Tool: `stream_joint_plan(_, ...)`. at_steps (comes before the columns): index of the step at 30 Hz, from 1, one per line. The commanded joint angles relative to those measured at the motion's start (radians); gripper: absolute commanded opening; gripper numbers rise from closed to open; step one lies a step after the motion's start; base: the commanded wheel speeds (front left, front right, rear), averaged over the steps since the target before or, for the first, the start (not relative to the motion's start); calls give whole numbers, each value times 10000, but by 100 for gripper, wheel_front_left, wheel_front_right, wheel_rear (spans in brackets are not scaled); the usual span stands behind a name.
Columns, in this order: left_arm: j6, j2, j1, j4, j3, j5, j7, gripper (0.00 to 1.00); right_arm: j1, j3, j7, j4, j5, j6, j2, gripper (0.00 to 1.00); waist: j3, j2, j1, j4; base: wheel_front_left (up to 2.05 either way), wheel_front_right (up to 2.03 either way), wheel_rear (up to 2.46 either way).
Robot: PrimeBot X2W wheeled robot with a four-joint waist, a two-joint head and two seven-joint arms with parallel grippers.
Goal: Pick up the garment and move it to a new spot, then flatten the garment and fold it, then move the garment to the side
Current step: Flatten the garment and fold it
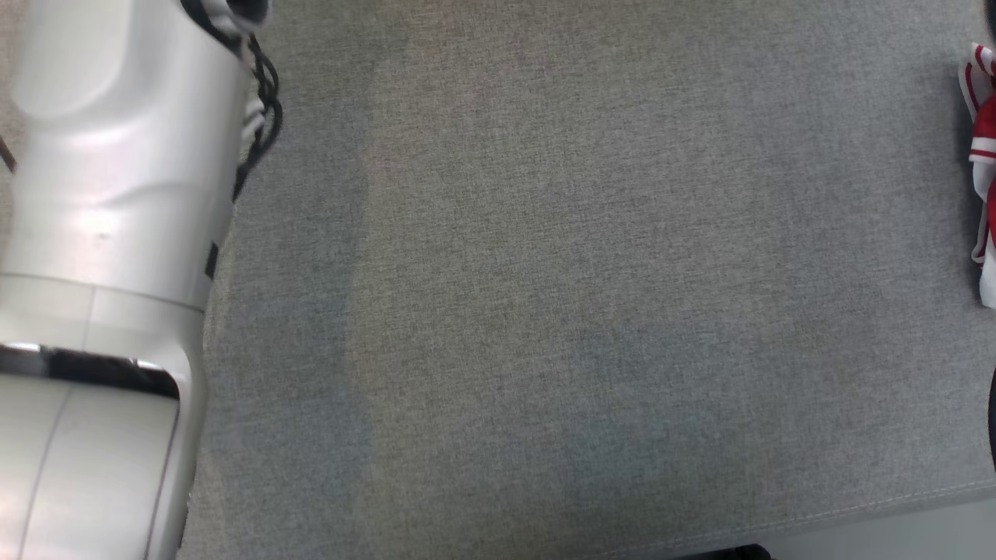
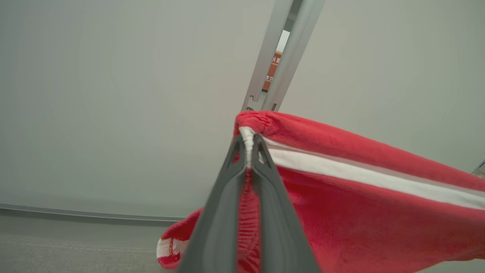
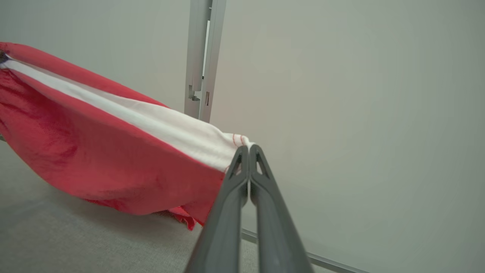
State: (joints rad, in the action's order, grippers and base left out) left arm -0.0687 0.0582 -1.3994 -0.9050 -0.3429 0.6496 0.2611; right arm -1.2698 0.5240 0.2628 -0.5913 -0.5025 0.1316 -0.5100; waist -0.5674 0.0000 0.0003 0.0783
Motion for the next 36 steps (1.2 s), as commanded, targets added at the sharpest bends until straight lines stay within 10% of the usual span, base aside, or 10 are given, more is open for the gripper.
stream_joint_plan(1, 112, 36, 316, 73, 41, -187, 50, 0, 236, 8, 27, -41, -84, -17, 4, 0, 90, 0, -3, -72, 0, 0, 0)
stream_joint_plan(18, 1656, 44, 6338, 1001, 81, -1461, 46, 0, 4665, 2503, 29, 582, -1257, -17, -819, 0, 2934, 0, -3, -735, 0, 0, 0)
stream_joint_plan(36, 1984, 1263, 10527, 2776, -1662, -2266, 47, 0, 6274, 6502, -225, 629, -3877, -17, -2024, 0, 5763, 0, -3, -1111, 0, 0, 0)
